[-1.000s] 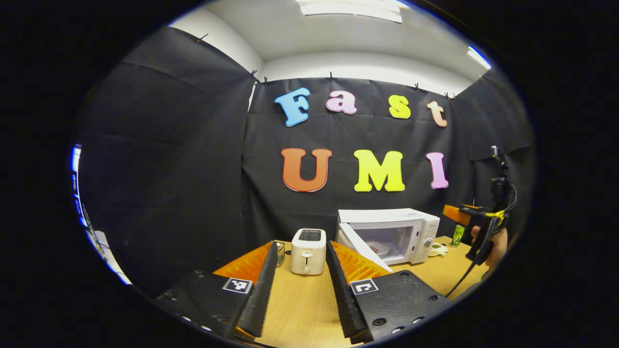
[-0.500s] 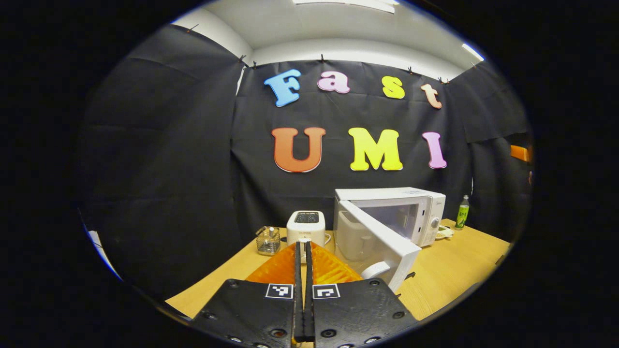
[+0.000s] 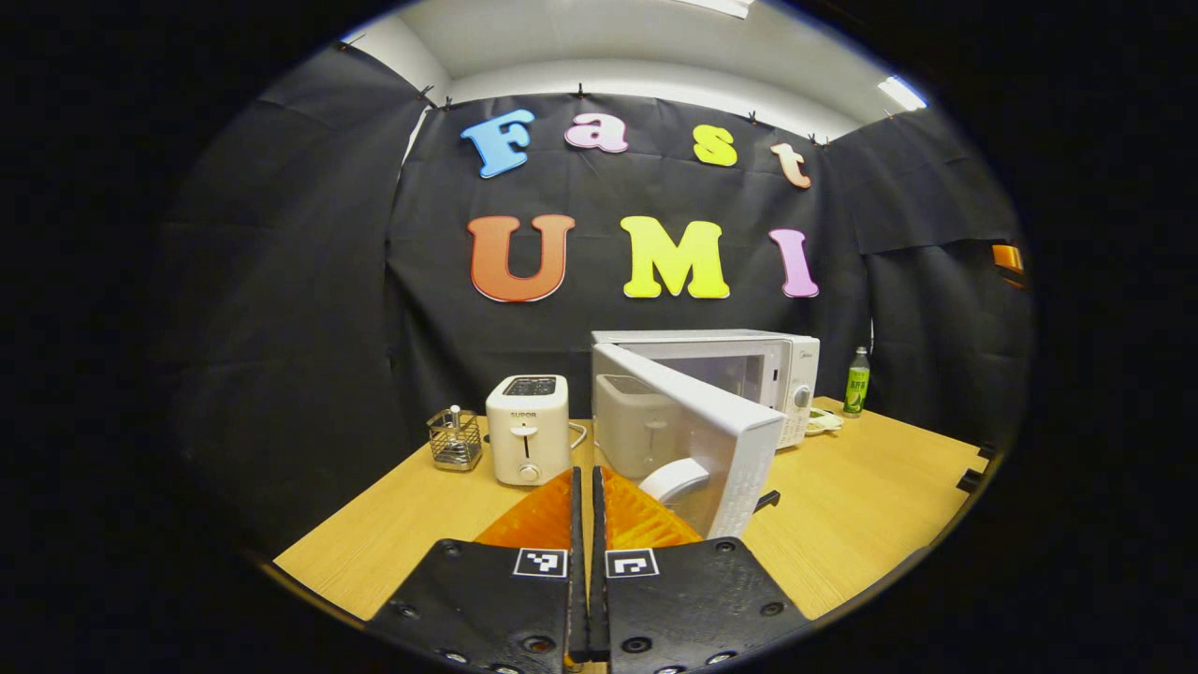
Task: Open the microwave oven with the left hand, put the food in, and close the microwave oven.
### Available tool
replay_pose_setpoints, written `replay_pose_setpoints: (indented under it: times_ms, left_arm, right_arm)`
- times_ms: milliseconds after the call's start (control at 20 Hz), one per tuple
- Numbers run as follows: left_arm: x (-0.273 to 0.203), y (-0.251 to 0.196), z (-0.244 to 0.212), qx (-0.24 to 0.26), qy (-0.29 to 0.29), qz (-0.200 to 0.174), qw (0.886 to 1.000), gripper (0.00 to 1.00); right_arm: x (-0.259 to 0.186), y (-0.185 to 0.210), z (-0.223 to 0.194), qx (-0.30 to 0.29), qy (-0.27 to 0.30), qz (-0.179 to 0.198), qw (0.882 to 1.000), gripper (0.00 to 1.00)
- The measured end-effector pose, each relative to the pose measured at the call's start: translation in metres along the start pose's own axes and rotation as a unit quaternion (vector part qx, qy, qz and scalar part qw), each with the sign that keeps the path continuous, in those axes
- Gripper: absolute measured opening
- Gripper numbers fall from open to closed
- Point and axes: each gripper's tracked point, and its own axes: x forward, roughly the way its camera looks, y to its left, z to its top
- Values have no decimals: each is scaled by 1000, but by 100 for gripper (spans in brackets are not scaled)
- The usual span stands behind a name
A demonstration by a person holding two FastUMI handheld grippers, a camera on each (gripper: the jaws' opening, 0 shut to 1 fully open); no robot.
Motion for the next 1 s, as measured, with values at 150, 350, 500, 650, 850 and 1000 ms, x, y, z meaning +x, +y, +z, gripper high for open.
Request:
replay_pose_setpoints:
  times_ms: [150, 350, 500, 650, 850, 1000]
  left_arm:
    - [3, -17, -6, -8, 3, -23, 1000, 0]
    - [9, -49, -10, -6, 8, -54, 998, 0]
    - [19, -79, -18, -5, 12, -101, 995, 0]
    - [31, -117, -23, -13, 10, -184, 983, 0]
    - [57, -147, -27, -40, 19, -237, 971, 0]
    - [78, -164, -26, -44, 22, -253, 966, 0]
  right_arm:
    - [-4, -9, 4, 10, -2, -8, 1000, 99]
    - [-9, -16, 8, 23, -4, -17, 1000, 89]
    - [-15, -24, 9, 32, -8, -16, 999, 89]
    - [-16, -40, 10, 24, -11, -40, 999, 89]
    - [-23, -41, 9, 28, -10, -40, 999, 89]
    - [-25, -45, 7, 34, -6, -46, 998, 89]
